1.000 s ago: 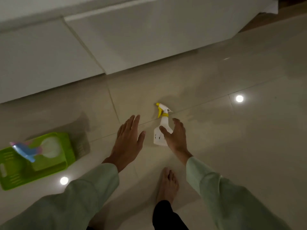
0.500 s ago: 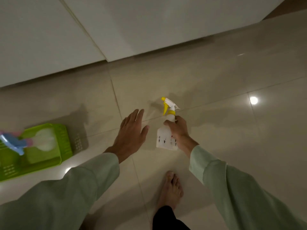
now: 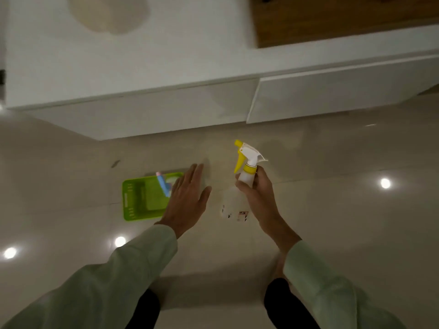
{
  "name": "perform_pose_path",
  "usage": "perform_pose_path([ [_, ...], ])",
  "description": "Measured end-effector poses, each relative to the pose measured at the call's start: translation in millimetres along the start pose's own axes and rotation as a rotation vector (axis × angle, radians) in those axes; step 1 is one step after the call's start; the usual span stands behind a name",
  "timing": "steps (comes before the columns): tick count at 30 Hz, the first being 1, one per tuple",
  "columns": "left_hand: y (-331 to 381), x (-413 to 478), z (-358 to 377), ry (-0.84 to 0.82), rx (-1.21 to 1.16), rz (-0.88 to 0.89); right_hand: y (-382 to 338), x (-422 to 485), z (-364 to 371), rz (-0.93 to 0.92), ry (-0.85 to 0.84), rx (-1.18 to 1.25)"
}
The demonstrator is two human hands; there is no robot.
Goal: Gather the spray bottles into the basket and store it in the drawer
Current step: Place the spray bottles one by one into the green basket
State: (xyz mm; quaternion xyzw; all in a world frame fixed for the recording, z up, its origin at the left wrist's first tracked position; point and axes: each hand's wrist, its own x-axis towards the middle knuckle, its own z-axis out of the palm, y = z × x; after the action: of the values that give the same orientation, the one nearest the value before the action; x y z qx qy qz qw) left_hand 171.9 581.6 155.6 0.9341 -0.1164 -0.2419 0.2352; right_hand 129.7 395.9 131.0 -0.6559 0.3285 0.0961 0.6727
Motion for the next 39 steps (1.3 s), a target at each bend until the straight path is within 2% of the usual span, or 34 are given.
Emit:
perform_pose_path([
  [3,-55.0,-27.9,-46.4,0.054,-0.030,-0.045,-13.6,-26.9,76.0,-0.068,-0.050,-0.009],
  [8,-170.9,-73.9,-98.4,0.094,-0.063,-0.144,0.6,-61.7,218.1,-0.124,0.068,-0.083],
  [12,-248.9,-87.5,-108.6,0.077,-0.070,-0.195,35.2,-61.5,303.1,-0.161,0.152,-0.167],
  [17,-310.7,-75.3,-94.0,0.085,-0.121,-0.206,89.5,-31.8,365.1,-0.149,0.270,-0.195],
  [23,-358.7,-42.4,-55.1,0.092,-0.152,-0.182,145.2,21.5,407.6,-0.323,0.386,-0.238],
  [27,-385.0,-21.5,-26.5,0.084,-0.144,-0.169,185.3,48.7,418.7,-0.311,0.402,-0.255],
  [34,-399.0,-14.4,-0.6,0.065,-0.147,-0.181,231.0,50.3,411.5,-0.210,0.275,-0.272],
  [39,-376.9,-25.9,-17.3,0.056,-0.162,-0.188,215.1,31.4,388.8,-0.174,0.163,-0.324],
])
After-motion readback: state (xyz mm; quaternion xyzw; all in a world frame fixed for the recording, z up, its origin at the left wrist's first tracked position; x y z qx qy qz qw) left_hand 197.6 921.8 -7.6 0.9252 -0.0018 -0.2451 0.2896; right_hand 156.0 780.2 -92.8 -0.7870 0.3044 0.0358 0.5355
